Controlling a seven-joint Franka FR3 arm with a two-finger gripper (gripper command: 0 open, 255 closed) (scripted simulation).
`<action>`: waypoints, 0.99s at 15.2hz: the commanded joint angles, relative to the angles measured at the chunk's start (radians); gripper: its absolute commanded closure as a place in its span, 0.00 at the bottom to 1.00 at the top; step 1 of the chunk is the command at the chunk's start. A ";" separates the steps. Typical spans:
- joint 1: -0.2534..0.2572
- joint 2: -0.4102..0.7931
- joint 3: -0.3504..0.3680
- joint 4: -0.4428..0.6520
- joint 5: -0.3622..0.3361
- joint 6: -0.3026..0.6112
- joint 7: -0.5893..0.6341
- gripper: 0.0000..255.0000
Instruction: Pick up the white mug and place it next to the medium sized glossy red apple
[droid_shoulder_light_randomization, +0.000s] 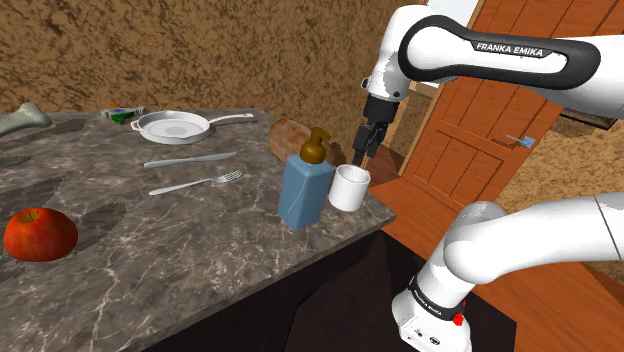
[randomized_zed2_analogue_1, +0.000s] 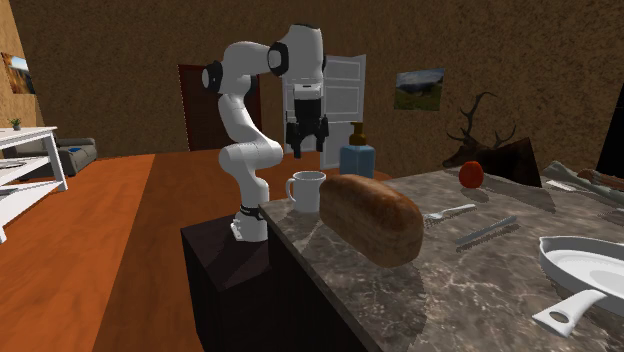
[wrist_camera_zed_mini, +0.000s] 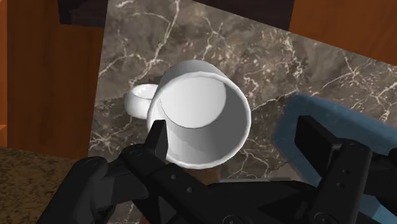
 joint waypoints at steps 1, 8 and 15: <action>0.000 0.000 0.000 0.000 0.000 0.000 0.000 0.00; 0.016 -0.010 0.116 -0.157 0.012 0.227 0.104 0.00; 0.018 0.001 0.122 -0.212 0.017 0.294 0.103 0.00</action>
